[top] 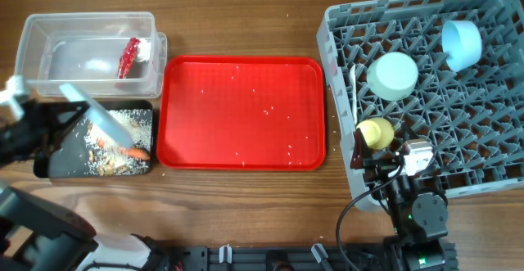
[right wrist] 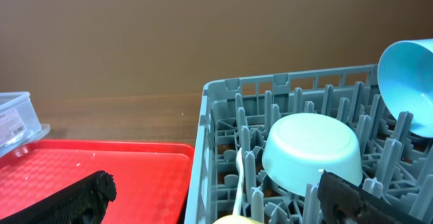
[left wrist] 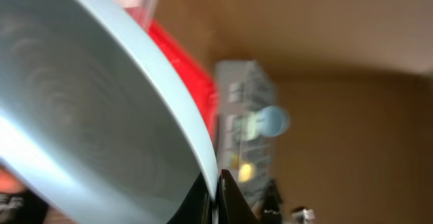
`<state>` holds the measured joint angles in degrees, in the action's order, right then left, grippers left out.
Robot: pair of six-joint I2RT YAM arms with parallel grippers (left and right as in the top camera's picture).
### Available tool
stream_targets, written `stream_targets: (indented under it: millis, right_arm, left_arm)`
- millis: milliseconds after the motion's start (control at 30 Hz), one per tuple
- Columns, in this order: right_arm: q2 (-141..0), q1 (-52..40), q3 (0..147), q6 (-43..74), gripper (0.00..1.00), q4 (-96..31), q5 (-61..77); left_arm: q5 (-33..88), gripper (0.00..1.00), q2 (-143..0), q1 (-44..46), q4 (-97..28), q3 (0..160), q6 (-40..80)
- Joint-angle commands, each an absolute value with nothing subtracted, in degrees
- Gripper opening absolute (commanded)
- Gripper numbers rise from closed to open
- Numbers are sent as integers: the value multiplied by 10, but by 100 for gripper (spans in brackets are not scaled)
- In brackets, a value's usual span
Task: Sort waste into correct bins and load items into the dishwasher rack
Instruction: 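Tip the plate over the black tray to dump the rice, then carry the empty plate to the rack and stand it upright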
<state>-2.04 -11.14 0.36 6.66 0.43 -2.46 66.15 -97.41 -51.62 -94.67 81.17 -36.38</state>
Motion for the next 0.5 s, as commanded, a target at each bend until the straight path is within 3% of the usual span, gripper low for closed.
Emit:
stream_targets:
  millis: [0,133,233,367,467]
  right_arm:
    - [-19,-108,3,76,100,7,-25]
    - [-19,-108,3,76,100,7,-25]
    - [-19,-108,3,76,100,7,-25]
    - [-19,-108,3,76,100,7,-25]
    - [-19,-108,3,76,100,7,-25]
  left_arm:
    - [757,4,-958,-570,-966,807,-506]
    - [765,4,-957,-548,-966,807,-506]
    - [787,4,-955,-469,-966,807,-503]
    - [806,4,-956,-300,-928,807,-462]
    - [874,4,-956,-140,-752,807,-314]
